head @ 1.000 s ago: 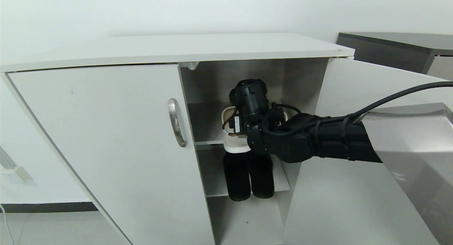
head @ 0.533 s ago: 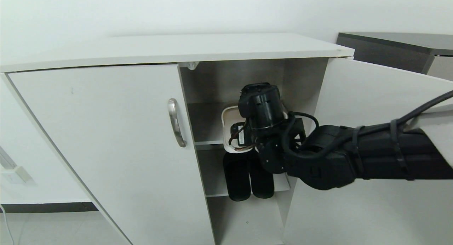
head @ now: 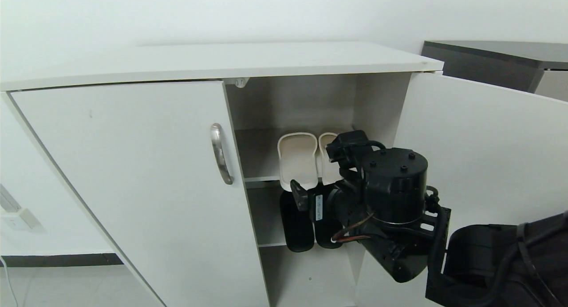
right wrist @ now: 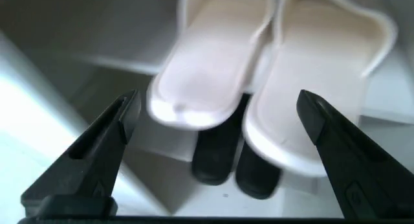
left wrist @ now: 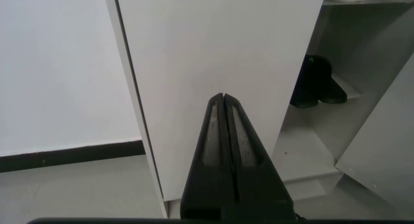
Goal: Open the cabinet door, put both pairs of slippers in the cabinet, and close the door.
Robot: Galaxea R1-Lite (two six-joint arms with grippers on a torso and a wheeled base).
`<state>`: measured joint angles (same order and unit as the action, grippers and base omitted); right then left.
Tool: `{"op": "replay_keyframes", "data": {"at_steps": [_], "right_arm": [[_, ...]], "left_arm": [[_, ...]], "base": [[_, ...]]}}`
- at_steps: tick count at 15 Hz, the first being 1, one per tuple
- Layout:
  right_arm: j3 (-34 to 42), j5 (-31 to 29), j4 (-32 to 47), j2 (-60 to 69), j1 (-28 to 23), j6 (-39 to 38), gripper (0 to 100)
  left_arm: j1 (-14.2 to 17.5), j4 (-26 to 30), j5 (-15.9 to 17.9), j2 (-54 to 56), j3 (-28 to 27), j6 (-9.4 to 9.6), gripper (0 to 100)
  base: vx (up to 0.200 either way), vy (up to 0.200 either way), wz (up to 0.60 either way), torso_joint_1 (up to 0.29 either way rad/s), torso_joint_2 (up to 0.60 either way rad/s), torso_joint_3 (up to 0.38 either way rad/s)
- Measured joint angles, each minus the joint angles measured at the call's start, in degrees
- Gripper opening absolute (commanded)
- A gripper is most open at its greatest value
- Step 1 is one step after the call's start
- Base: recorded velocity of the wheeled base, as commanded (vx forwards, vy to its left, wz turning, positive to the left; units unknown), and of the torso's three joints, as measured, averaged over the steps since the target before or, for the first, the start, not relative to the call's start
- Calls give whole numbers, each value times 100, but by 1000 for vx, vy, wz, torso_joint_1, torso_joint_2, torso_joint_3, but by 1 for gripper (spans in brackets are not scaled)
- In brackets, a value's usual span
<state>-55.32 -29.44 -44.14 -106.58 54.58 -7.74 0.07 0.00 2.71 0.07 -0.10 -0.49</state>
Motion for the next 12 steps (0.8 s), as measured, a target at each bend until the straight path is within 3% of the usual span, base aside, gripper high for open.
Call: {"op": "replay_keyframes", "data": {"at_steps": [7,12], "right_arm": [[150,33,-30,38,20,2,0],[157,43,-17,-28,22,0,0]], "left_arm": [[0,0,2,0,0,-2,0],[0,2,2,0,0,0,0]], "base": [[0,0,0,0,0,0],[-200,0,0,4,2,0]]}}
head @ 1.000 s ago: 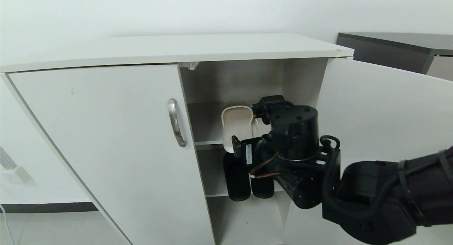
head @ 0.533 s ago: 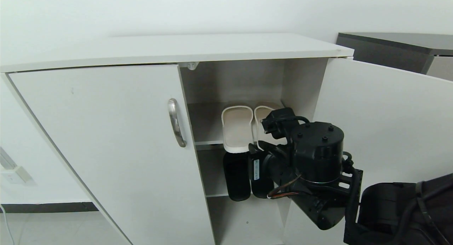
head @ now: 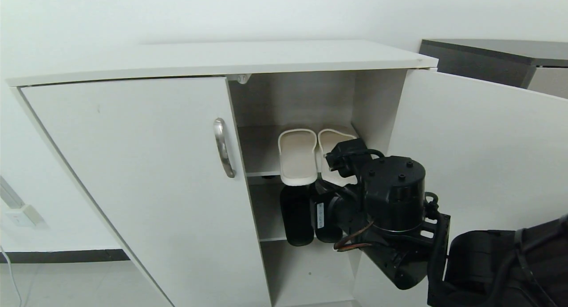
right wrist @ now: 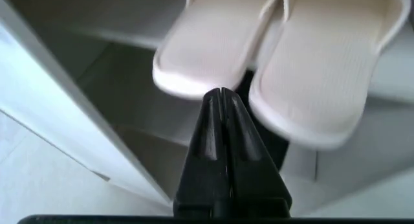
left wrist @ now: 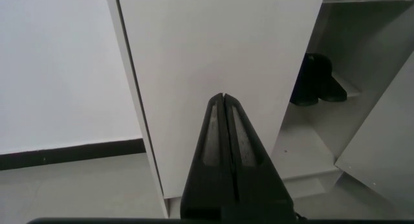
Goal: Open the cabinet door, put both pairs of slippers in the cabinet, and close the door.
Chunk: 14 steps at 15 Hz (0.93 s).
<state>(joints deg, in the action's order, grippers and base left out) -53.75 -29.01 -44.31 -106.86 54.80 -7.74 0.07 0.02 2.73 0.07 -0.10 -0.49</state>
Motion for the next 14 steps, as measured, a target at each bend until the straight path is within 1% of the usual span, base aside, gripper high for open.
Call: {"op": "replay_keyframes", "data": {"at_steps": [5,8,12,14], "right_arm": [[59,4,-5,-127,-6,0,0],[78,116,-5,-182,-22,0,0],[83,140,-11,-262,-133,2,0],[98,138,-13,-330,-194,63,0]], "left_arm": [[0,-2,9,0,0,-2,0],[-5,-5,9,0,0,-2,0],[2,-2,9,0,0,0,0],[2,-2,9,0,-1,-2,0]], "base": [[-200,0,0,1,0,0],[-200,0,0,2,4,-1],[-200,0,0,1,5,2],[0,0,0,0,0,0]]}}
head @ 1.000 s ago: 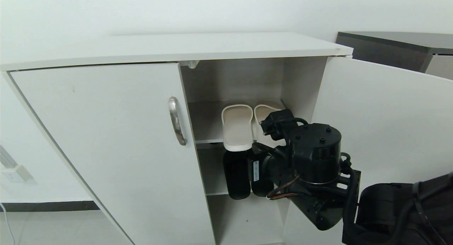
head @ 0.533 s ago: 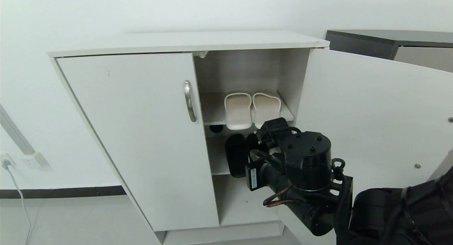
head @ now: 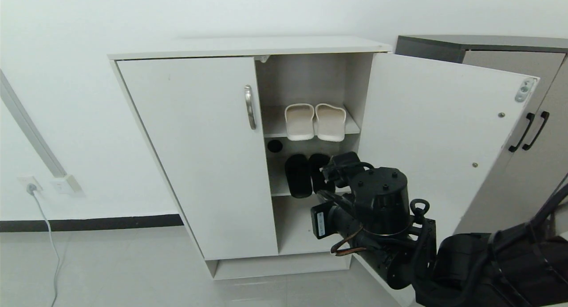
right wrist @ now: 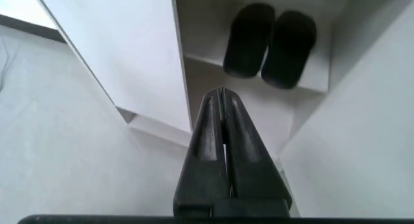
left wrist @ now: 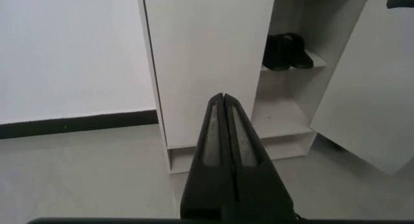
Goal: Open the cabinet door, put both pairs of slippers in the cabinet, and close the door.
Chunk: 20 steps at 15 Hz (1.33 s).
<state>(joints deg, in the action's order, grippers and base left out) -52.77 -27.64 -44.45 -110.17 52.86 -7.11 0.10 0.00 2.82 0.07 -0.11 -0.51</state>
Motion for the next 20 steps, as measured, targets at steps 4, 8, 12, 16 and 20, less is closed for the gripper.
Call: {"op": "replay_keyframes", "data": {"at_steps": [4,8,12,16,20], "right_arm": [[40,5,6,-66,-35,9,0],[49,7,0,-96,-51,9,0],[52,5,0,-107,-46,16,0],[99,2,33,-113,-51,22,0],[93,-4,2,-113,-52,24,0]], "left_arm": [[-7,0,-2,0,1,0,0],[-5,0,0,0,1,0,0],[-2,0,0,0,1,0,0],[-2,7,-2,0,6,0,0],[-10,-2,-2,0,0,0,0]], "base": [[0,0,0,0,0,0],[0,0,0,0,0,0],[0,0,0,2,-13,-14],[0,0,0,19,-242,-311],[0,0,0,69,-505,-358]]}}
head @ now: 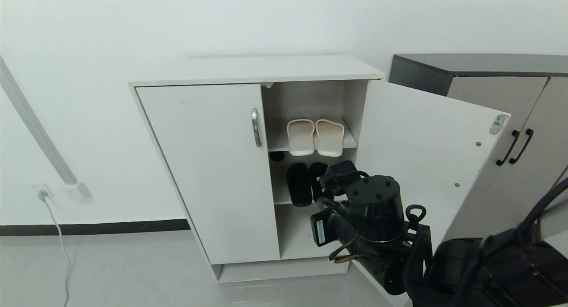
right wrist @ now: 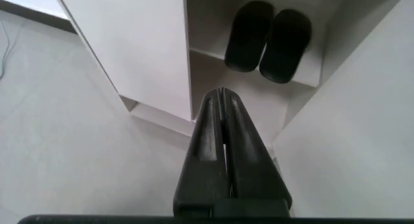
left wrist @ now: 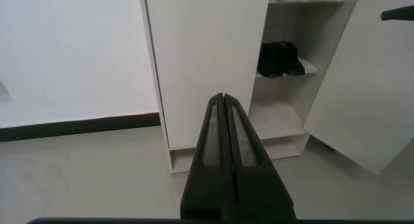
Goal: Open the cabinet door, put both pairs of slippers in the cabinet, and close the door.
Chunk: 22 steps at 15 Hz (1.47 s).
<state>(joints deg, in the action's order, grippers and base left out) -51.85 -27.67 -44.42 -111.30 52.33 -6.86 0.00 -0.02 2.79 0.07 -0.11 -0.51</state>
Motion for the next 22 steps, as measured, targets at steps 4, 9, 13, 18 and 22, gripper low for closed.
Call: {"op": "replay_keyframes", "data": {"at_steps": [4,9,13,18,22], "right_arm": [[15,-2,0,0,1,29,0],[22,0,-5,5,-2,29,0],[28,0,-2,6,-9,29,0],[34,4,-9,9,-13,20,0],[77,6,-49,16,-30,24,0]], "left_arm": [[2,2,2,0,1,0,0],[7,2,2,0,4,0,0],[7,2,2,0,4,0,0],[7,2,2,0,1,0,0],[7,2,0,0,1,0,0]], "base": [[0,0,0,129,-460,-339],[0,0,0,152,-473,-324],[0,0,0,184,-494,-316],[0,0,0,215,-529,-320],[0,0,0,241,-568,-327]]}}
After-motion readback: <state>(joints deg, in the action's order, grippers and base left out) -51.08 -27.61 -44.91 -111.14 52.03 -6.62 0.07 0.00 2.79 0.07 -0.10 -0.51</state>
